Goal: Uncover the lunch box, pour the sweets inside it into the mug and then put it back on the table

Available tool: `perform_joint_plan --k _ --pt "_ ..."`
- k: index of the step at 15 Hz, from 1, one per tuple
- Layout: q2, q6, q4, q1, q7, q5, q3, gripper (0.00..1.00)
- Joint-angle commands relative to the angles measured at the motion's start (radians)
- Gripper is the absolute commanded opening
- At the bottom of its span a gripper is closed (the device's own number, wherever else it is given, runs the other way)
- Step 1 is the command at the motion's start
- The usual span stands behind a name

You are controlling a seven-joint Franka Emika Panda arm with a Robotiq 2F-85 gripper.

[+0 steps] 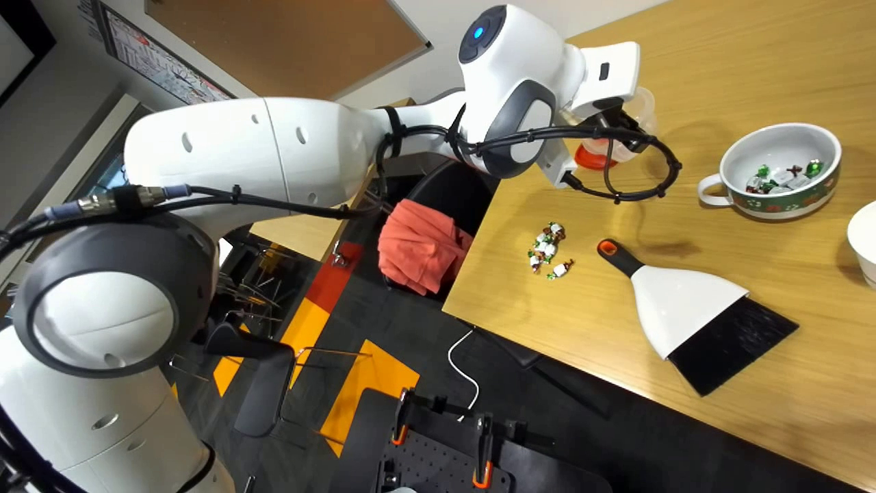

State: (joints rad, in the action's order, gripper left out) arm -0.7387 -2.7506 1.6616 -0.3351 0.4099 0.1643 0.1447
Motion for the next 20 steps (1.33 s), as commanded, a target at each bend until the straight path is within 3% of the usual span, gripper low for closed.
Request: perform_joint_plan --k 1,9,20 --pt "-0.076 0.09 -0.128 0.006 -0.002 0.062 0.021 0.02" --pt "-0.226 0.154 -0.317 -0.016 0.018 0.112 0.026 0.02" --pt "-0.342 0.264 -0.475 -0.033 0.022 0.112 0.025 0.02"
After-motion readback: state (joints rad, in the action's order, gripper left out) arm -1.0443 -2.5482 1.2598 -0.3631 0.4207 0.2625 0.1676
